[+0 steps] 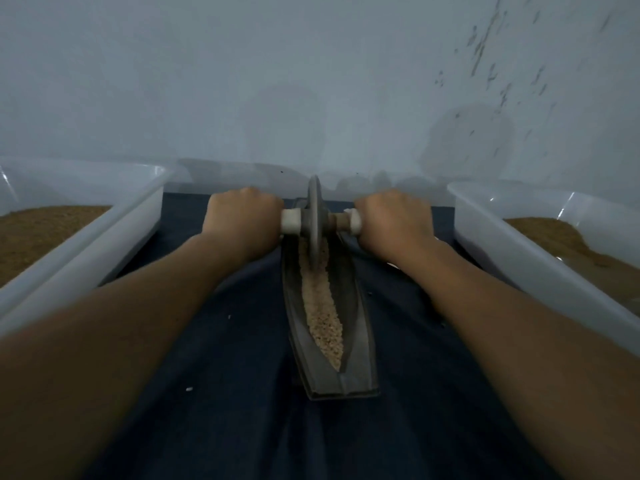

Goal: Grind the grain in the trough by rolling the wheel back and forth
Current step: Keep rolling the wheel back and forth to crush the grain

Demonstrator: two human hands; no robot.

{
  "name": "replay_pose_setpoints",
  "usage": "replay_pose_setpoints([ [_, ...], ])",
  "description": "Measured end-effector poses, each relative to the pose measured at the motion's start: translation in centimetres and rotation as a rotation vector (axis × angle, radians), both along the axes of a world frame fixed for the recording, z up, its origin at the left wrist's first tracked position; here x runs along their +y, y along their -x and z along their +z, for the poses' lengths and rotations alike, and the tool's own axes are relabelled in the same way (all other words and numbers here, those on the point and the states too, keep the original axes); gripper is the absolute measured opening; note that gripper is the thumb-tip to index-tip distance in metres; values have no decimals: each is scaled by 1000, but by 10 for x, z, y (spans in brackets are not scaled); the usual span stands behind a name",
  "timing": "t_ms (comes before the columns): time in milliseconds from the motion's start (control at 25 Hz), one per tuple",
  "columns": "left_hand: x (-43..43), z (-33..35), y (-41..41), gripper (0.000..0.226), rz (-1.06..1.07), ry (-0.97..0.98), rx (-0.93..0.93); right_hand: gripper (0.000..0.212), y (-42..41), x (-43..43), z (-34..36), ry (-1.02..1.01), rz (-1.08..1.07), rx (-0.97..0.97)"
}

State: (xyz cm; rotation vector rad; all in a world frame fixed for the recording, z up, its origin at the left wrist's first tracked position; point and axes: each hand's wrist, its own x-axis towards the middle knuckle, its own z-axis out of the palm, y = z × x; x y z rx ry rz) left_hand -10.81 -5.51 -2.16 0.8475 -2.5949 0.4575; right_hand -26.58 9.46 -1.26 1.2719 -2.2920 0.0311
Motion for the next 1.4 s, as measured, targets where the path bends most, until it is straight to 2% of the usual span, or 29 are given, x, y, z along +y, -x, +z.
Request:
replay_pose_setpoints([
  [80, 6, -8, -13, 11, -9, 7, 40, 14, -5, 11, 0, -9, 40, 63],
  [200, 33, -24, -53, 38, -124, 190, 87, 34, -24, 55, -17, 50, 118, 182],
  [280, 36, -19, -62, 49, -202, 270, 98, 39, -28, 78, -24, 91, 145, 213],
  [360, 35, -18, -55, 41, -145, 257, 19, 40, -25, 76, -27, 90, 102, 201],
  [480, 13, -15, -19, 12, -25, 125, 12, 29, -8, 30, -20, 69, 59, 139],
  [560, 1, -2, -4, 14, 3, -23, -25, 16, 1, 0, -4, 19, 20, 59],
  [600, 0, 1, -1, 16, 13, -50, -36, 16, 3, -6, 0, 0, 15, 49],
  [720, 18, -7, -24, 12, -21, 42, -9, 20, -8, 25, -8, 5, 65, 72],
  [760, 28, -13, -38, 18, -60, 130, 24, 25, -16, 42, -16, 34, 104, 105],
  [840, 47, -15, -64, 48, -159, 245, 54, 27, -30, 74, -23, 92, 167, 196],
  [920, 49, -6, -68, 57, -203, 277, 81, 25, -31, 86, -24, 130, 201, 198],
  [1000, 45, -13, -59, 39, -122, 211, -28, 30, -27, 76, -25, 95, 145, 154],
  [1080, 25, -13, -31, 12, -44, 150, -23, 30, -13, 46, -26, 60, 83, 122],
  [1160, 7, 1, -8, 13, -27, 60, -41, 19, 0, 12, -14, 50, 43, 19],
  [1280, 4, 8, 0, 15, -31, 65, -48, 19, 5, 5, -10, 34, -1, -38],
  [1360, 16, -5, -21, 13, -78, 148, 2, 25, -5, 31, -21, 61, 49, 37],
  [1400, 24, -13, -36, 23, -109, 188, 34, 31, -13, 47, -26, 85, 96, 109],
])
